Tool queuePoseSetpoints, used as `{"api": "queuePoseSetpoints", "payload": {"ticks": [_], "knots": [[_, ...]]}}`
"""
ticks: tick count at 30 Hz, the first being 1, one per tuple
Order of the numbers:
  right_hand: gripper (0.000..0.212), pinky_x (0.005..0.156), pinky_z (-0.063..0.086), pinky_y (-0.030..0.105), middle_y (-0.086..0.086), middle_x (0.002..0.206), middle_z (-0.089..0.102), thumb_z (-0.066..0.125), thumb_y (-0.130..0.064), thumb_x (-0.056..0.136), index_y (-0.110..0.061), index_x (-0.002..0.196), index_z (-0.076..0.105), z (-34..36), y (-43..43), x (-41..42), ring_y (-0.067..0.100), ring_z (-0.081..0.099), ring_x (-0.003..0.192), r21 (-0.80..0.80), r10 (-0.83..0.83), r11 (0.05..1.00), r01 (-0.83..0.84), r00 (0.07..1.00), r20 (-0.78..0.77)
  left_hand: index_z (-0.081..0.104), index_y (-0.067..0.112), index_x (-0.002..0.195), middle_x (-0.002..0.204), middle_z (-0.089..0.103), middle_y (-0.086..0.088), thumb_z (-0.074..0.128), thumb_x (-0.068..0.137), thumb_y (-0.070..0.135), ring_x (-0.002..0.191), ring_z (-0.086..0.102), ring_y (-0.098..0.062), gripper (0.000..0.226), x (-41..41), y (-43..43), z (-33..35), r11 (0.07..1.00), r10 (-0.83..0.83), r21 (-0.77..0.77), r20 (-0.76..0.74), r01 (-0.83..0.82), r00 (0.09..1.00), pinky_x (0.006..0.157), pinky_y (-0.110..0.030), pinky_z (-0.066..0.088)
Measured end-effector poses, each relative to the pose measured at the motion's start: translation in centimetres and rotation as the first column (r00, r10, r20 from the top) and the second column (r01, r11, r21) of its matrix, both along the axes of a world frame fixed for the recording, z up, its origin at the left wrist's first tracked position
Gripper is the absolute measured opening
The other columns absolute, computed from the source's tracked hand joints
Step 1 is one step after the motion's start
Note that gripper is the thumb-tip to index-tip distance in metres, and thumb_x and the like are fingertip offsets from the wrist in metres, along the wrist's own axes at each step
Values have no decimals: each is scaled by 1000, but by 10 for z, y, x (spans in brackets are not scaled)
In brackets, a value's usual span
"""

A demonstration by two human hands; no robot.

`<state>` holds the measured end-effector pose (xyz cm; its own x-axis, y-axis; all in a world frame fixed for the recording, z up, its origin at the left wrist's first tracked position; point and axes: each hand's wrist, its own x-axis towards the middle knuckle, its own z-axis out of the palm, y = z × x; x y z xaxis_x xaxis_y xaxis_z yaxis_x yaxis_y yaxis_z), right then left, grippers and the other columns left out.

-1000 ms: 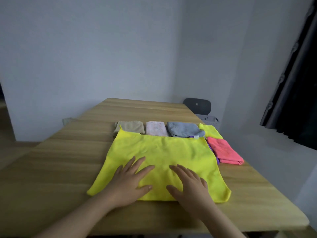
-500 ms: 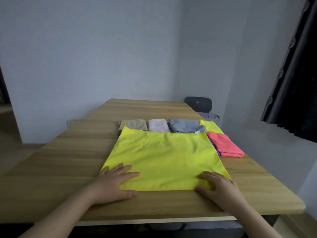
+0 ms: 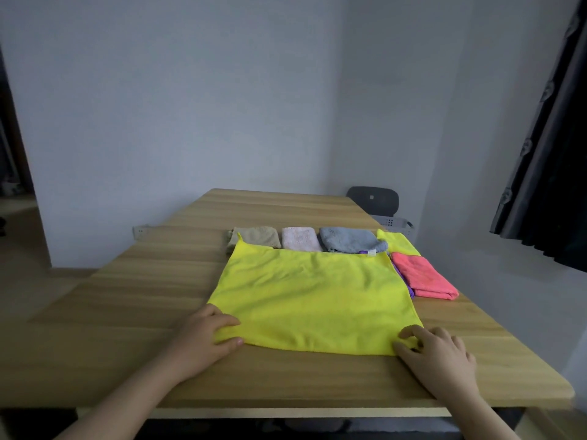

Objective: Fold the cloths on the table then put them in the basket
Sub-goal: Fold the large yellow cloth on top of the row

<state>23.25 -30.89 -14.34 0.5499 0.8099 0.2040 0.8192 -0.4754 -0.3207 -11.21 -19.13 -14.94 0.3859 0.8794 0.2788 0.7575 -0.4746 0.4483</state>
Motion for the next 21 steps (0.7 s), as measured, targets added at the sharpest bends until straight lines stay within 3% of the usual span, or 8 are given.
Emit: {"api": "queuePoseSetpoints", "payload": {"ticks": [3, 6, 8, 12, 14, 18, 21], "knots": [[32, 95, 30, 36, -12, 111, 46, 45, -61, 85, -48, 112, 57, 3, -4, 6, 18, 41, 114, -14, 75, 997, -77, 992, -98, 51, 42, 111, 109, 51, 16, 71, 78, 36, 105, 49, -2, 39, -15, 2, 7, 988, -65, -141, 12, 67, 998, 89, -16, 35], [37, 97, 27, 37, -13, 130, 45, 51, -48, 84, -46, 120, 50, 5, -6, 9, 18, 37, 119, -87, 136, 986, -145, 986, -97, 45, 34, 96, 109, 54, 8, 65, 72, 23, 106, 52, -11, 33, -20, -1, 10, 965, -58, -252, 85, 78, 995, 95, -28, 41], [33, 93, 29, 36, -11, 127, 48, 52, -40, 82, -41, 115, 49, 5, -6, 8, 18, 39, 115, -61, 138, 987, -145, 985, -107, 44, 30, 90, 106, 55, 1, 59, 73, 12, 100, 53, -17, 29, -17, -3, 10, 979, -14, -203, 70, 28, 997, 91, -34, 44], [17, 81, 31, 32, -9, 120, 56, 51, -32, 88, -33, 105, 49, 3, -7, 6, 20, 45, 107, 31, 77, 997, -75, 994, -73, 42, 34, 77, 92, 57, -1, 50, 76, -3, 84, 53, -19, 37, -7, -2, 9, 995, 86, -59, 56, -82, 995, 73, -30, 41], [17, 79, 32, 31, -9, 118, 57, 48, -30, 90, -32, 106, 53, 1, -7, 6, 21, 47, 105, 47, 72, 996, -69, 996, -48, 51, 29, 81, 90, 61, -4, 49, 78, -5, 85, 56, -24, 34, -5, 0, 6, 992, 126, -7, 64, -126, 990, 73, -31, 43], [15, 77, 38, 32, -3, 105, 63, 46, -26, 92, -30, 101, 58, 2, -7, 7, 24, 51, 100, 91, 56, 995, -47, 994, -95, 66, 19, 89, 92, 66, -3, 60, 81, 3, 89, 59, -27, 19, -7, 4, 1, 976, 201, 54, 153, -212, 968, 70, -31, 42], [12, 77, 44, 33, 1, 96, 65, 49, -23, 91, -30, 94, 58, 2, -3, 10, 27, 55, 93, 150, 56, 988, -27, 980, -193, 70, 23, 85, 82, 69, 0, 69, 80, 14, 84, 59, -29, 11, -8, 8, 4, 929, 286, 177, 215, -325, 934, 70, -33, 42]]}}
